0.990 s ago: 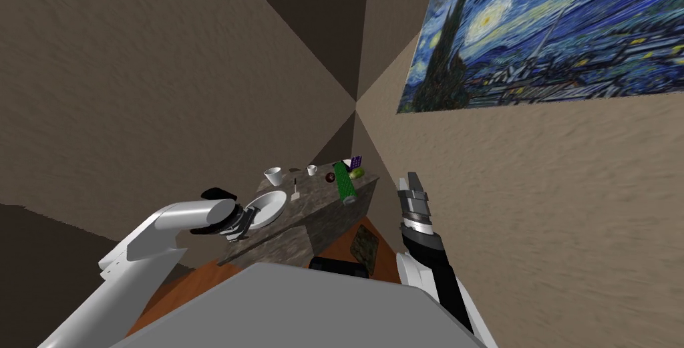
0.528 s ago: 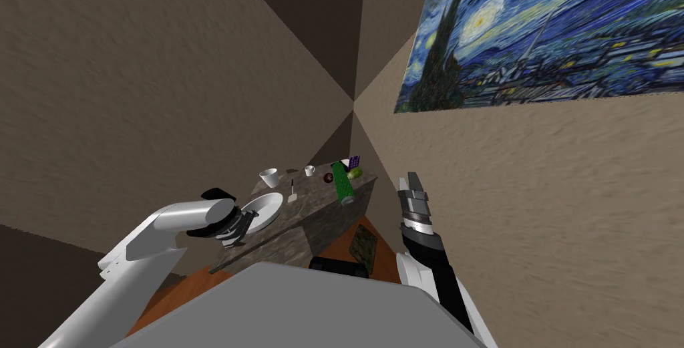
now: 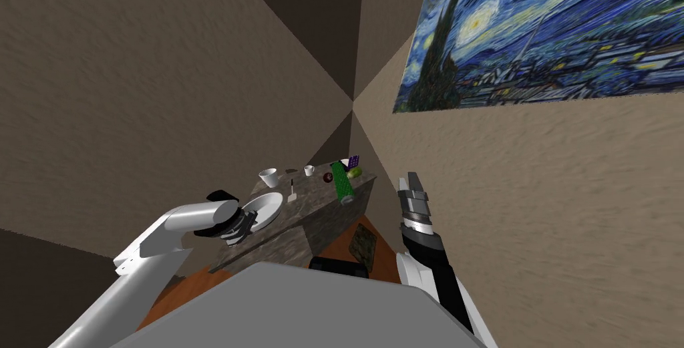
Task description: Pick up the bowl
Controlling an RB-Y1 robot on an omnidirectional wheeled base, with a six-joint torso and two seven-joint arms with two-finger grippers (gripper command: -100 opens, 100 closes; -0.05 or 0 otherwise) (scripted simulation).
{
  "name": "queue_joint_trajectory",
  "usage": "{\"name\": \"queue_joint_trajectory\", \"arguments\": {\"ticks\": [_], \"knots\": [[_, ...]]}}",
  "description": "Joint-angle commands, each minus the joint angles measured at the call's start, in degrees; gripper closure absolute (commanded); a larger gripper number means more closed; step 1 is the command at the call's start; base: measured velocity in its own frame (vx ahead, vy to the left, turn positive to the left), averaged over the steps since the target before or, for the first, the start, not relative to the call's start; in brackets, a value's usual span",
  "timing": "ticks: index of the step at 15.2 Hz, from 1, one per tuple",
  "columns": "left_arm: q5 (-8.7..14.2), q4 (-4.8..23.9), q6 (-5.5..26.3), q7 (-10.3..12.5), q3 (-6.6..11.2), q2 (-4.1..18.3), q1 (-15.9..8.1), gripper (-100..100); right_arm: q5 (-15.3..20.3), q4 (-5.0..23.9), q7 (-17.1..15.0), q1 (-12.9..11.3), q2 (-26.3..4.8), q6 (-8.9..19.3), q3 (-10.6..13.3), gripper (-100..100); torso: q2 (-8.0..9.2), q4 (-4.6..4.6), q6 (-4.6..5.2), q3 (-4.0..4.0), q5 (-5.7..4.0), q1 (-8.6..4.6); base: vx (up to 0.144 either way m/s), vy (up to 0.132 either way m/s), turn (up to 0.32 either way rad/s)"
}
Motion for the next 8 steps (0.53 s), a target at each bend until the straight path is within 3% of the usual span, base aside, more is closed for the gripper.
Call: {"name": "queue_joint_trajectory", "arguments": {"ticks": [1, 3, 4, 7, 8], "knots": [[0.0, 0.0, 0.0, 0.0, 0.0, 0.0, 0.0, 100, 0.0, 0.0, 0.0, 0.0, 0.0, 0.0, 0.0, 0, 0.0, 0.0, 0.0, 0.0, 0.0, 0.0, 0.0, 0.0, 0.0], [0.0, 0.0, 0.0, 0.0, -0.03, 0.0, 0.0, 100, 0.0, 0.0, 0.0, 0.0, 0.0, 0.0, 0.0, 0, -0.02, 0.01, -0.02, 0.0, 0.01, 0.02, 0.0, 0.0, 0.0], [0.8, -2.0, 1.9, 0.4, 0.82, 0.2, 0.2, 100, 0.0, 0.0, 0.0, 0.0, 0.0, 0.0, 0.0, 0, -0.02, 0.02, -0.02, 0.0, 0.0, 0.02, 0.009, -0.002, 0.032], [1.7, -4.1, 4.0, 0.9, 1.68, 0.5, 0.4, 100, 0.0, 0.0, 0.0, 0.0, 0.0, 0.0, 0.0, 0, -0.03, 0.06, -0.04, 0.02, -0.1, -0.06, 0.021, 0.001, 0.033], [1.3, -3.3, 3.1, 0.8, 1.32, 0.4, 0.3, 100, 0.0, 0.0, 0.0, 0.0, 0.0, 0.0, 0.0, 0, -0.03, 0.07, -0.03, 0.02, -0.11, -0.07, 0.012, 0.002, 0.01]]}}
